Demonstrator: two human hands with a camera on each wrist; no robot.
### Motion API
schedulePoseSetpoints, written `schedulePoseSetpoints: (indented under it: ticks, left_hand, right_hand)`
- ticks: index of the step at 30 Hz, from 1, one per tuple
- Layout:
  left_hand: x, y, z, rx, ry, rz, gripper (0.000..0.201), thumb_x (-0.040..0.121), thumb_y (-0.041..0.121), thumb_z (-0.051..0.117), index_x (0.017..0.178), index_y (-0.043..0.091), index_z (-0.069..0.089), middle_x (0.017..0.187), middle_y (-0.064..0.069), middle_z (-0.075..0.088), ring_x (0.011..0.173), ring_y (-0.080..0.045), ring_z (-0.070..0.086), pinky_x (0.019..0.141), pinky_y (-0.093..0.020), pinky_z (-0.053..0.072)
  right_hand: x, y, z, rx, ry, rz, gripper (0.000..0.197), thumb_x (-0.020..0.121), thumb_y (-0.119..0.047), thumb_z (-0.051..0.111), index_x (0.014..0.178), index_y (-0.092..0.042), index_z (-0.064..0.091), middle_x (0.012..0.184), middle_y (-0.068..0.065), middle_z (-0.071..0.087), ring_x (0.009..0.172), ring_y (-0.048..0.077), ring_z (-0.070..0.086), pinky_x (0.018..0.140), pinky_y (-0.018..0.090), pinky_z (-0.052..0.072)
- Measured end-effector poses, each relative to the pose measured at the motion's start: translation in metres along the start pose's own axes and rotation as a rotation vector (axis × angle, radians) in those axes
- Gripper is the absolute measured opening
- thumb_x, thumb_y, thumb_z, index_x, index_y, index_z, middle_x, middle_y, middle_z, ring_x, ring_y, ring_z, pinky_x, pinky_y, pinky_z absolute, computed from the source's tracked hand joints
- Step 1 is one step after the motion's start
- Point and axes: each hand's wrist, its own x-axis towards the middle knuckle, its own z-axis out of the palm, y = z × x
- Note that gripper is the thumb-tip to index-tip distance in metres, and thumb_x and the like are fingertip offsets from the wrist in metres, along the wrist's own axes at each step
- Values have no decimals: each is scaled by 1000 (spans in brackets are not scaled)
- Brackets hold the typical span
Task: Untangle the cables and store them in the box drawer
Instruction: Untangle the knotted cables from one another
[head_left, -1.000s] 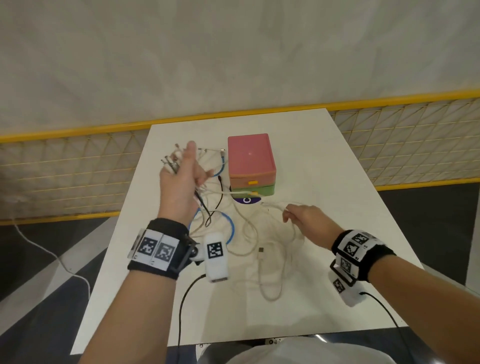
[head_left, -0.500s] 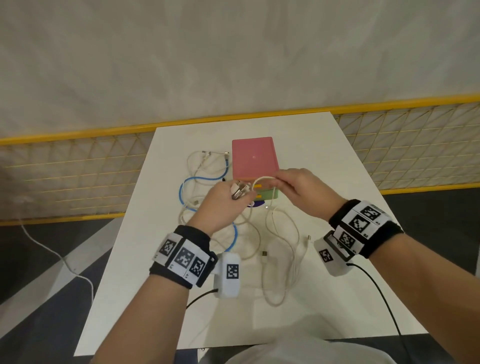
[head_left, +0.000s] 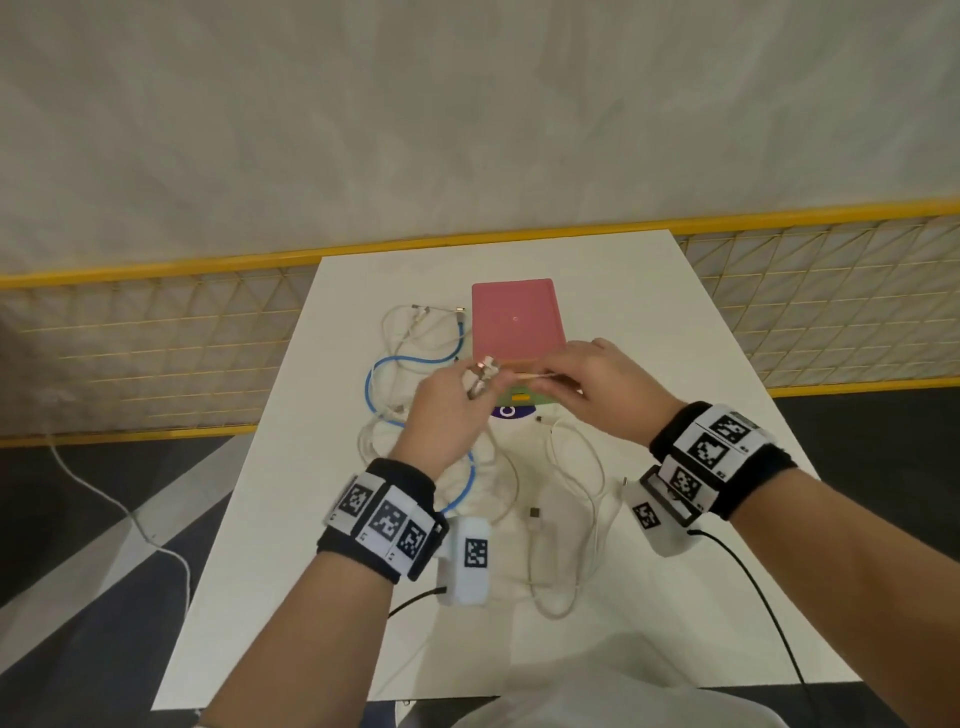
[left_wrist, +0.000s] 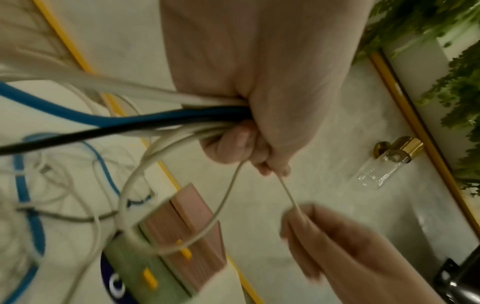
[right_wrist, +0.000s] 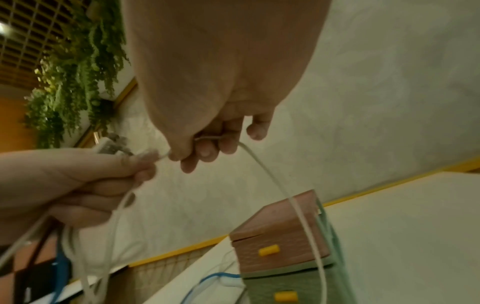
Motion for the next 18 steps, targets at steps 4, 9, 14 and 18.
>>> schedulePoseSetpoints:
  ticks: [4,9,14,18]
  left_hand:
    - [16,-20,-39,77,410,-44,33,93,41,60,95,8,59,69,-6,61,68,-28,58,58,-27,35]
    - [5,-10,-25,110,249,76,39,95,28,59,133,30,51,72,-1,65,54,-16,56,58,-29,48]
    - [-6,14,7,-55,-16,83,11,92,36,63,101,30,61,65,7,54,51,-2,46,53,-16,38]
    - [13,3,-29,-132,331,-81,24,92,44,60,86,22,53,65,7,52,66,-21,54,62,-29,46]
  right_hand:
    - [-14,22,-6,157,-69,182,22,100,-27,41,91,-36,59,71,-18,54,67,-3,52,61,16,36]
    - [-5,10,-3,265,-50,224,21,99,-23,45,91,-12,61,60,-13,47,53,5,47,56,19,37]
    - [12,-16,-3,268,-23,85,27,99,-19,46,74,-30,50,59,-14,44,55,0,45,53,16,32]
    - [-1,-2,-5,402,-95,222,24,100,-22,42,84,-11,57,60,-7,42,52,8,36,53,20,33]
